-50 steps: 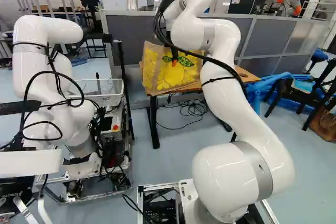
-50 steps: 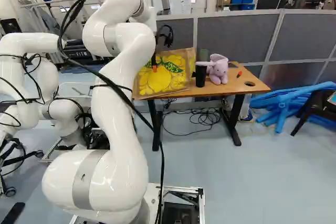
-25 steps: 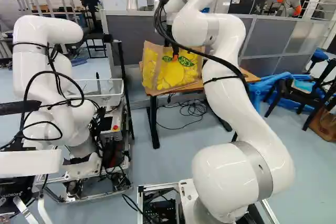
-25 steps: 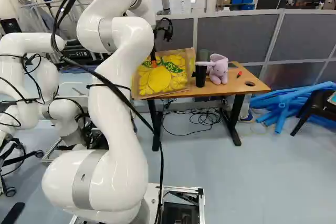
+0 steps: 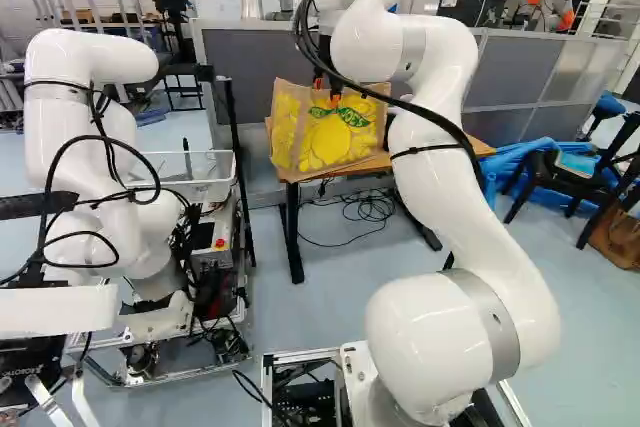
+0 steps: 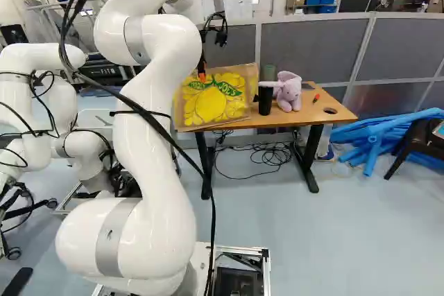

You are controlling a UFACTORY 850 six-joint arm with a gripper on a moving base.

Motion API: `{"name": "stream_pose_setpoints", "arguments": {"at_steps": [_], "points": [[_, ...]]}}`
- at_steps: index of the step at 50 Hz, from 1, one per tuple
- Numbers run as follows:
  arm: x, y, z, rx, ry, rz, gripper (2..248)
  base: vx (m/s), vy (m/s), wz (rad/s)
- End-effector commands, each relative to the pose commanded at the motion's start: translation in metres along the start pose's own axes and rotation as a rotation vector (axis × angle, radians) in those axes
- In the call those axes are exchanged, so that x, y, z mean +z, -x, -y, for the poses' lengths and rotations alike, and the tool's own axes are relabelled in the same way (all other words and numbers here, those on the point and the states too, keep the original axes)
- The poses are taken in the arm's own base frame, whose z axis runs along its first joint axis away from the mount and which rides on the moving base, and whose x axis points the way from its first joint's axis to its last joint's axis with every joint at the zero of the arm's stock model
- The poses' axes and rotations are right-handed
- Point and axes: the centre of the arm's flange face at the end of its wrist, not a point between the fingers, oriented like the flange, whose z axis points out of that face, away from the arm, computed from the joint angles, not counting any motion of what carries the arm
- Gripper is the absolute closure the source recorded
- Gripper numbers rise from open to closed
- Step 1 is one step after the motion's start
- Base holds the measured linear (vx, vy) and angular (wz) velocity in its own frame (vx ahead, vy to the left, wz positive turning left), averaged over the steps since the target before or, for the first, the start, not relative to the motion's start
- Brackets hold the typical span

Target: Pick up the bag on the ground and place it on the table

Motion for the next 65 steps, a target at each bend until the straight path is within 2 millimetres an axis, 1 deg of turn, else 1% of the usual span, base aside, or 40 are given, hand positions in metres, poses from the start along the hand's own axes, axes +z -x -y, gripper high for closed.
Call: {"name": "stream_pose_setpoints", "arguments": {"at_steps": [27,65], "points": [[-0.042,0.001,-0.01,0.0,-0.06,-0.008,3,0.0,0.0,0.0],[-0.042,0.001,-0.01,0.0,-0.06,-0.008,3,0.0,0.0,0.0]]}}
